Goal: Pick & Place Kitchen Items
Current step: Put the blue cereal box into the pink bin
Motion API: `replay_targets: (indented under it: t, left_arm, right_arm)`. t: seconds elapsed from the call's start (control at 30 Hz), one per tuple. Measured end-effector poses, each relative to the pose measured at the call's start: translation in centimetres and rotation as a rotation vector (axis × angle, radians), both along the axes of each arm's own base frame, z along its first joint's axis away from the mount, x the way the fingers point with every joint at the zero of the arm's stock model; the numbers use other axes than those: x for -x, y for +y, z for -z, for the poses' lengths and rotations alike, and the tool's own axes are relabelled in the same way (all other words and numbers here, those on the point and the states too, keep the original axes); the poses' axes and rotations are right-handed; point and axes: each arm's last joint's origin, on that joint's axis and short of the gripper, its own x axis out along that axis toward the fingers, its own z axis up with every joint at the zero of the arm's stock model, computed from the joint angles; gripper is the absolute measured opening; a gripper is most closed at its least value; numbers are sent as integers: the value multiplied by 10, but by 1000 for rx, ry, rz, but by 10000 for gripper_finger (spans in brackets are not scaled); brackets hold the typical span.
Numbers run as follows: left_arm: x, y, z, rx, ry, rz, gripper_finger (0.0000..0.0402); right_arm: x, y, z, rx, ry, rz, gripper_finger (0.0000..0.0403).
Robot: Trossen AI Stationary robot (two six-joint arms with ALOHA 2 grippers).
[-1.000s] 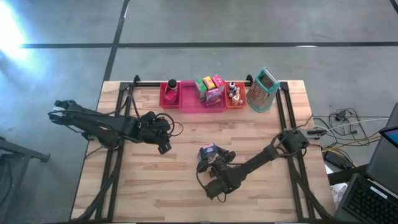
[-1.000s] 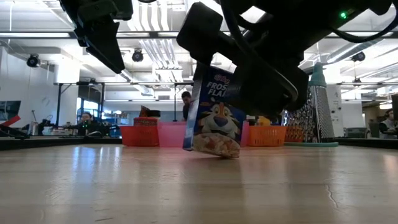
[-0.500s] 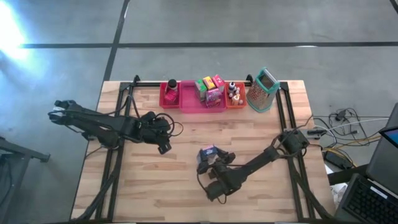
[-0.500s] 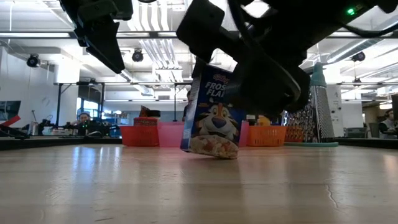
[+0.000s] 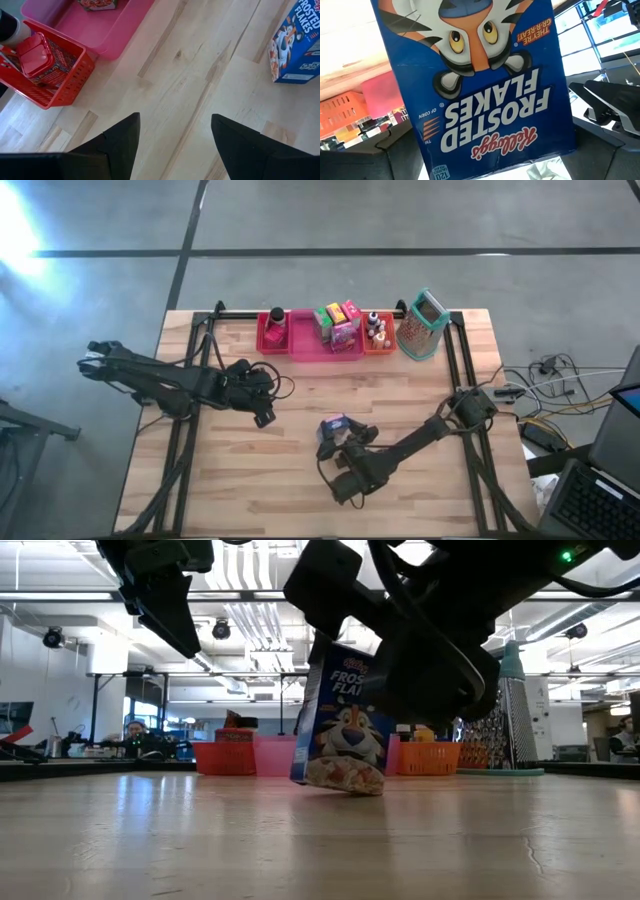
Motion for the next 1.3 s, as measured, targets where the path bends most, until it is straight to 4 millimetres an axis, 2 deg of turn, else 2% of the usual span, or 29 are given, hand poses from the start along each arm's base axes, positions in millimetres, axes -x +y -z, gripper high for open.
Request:
replay_targets:
  t: [0.3, 0.5, 0.77, 1.13, 1.3]
  left_arm:
    - [0, 0, 0, 0, 0, 0, 250]
    - [0, 0, 0, 0, 0, 0, 250]
    - [0, 0, 0, 0, 0, 0, 250]
    - [0, 0, 0, 0, 0, 0, 250]
    - [0, 0, 0, 0, 0, 0, 250]
  right_arm:
    - [0, 0, 0, 18, 28, -8, 371]
    - [0, 0, 0, 29, 29, -8, 397]
    - [0, 1, -2, 45, 7, -5, 399]
    - [1, 8, -11, 35, -93, 0, 400]
    - [8, 6, -18, 52, -146, 16, 400]
